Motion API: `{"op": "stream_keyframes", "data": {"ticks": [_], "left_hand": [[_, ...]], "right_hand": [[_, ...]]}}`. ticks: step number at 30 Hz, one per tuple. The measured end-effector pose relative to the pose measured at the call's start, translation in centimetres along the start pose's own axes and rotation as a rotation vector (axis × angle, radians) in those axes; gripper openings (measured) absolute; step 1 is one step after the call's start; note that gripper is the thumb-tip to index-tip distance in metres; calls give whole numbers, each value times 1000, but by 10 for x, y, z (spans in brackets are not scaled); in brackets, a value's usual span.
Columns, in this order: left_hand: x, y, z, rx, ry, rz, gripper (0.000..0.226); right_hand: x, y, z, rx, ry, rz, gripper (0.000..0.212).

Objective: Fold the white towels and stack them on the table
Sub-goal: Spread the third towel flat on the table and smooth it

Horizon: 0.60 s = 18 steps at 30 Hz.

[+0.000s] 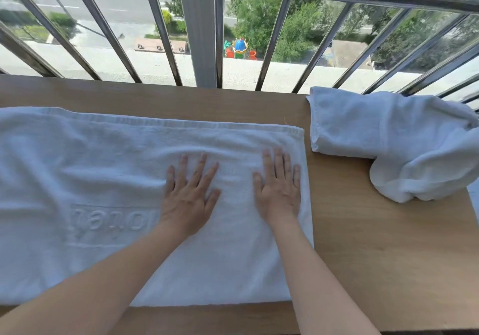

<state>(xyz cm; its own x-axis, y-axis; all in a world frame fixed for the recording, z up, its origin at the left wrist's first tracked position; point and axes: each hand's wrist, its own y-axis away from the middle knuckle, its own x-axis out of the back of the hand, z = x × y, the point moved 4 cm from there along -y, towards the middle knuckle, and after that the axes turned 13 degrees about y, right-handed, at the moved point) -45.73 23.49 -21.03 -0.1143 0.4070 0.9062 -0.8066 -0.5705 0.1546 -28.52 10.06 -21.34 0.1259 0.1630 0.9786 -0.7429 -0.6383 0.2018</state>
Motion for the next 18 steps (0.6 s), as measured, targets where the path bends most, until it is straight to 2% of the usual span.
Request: {"op": "stream_keyframes", "data": {"ticks": [2,3,5,7,8,11,14,16,18], "left_hand": [[1,-8,-2,44,18,-14,64],[0,-11,-1,35,13,-16,65],[-1,-14,-1,-14,-17,-38,69],[-1,-14,-5,-79,-46,-43,74],[-1,-14,-7,-106,-61,-35,77],[-2,-15,-10,-132,-91,-25,80],[0,-16,-7,-147,-88,-19,80],[-2,-16,-10,-148,-83,-13,82],[-1,-18,-11,-146,-77,-7,83]], "right_hand": [[9,-11,-3,-182,-75,-15,65],[17,-13,-14,-193,-109,37,65],[27,-13,-40,-5,-117,136,62],[21,-12,-47,233,-56,104,60],[15,-16,-39,249,-30,52,60],[8,-43,-3,19,5,-4,62],[13,-55,-4,-111,-44,-51,61],[18,-39,-24,-147,-153,21,61],[19,-12,-51,-68,-223,76,60]]}}
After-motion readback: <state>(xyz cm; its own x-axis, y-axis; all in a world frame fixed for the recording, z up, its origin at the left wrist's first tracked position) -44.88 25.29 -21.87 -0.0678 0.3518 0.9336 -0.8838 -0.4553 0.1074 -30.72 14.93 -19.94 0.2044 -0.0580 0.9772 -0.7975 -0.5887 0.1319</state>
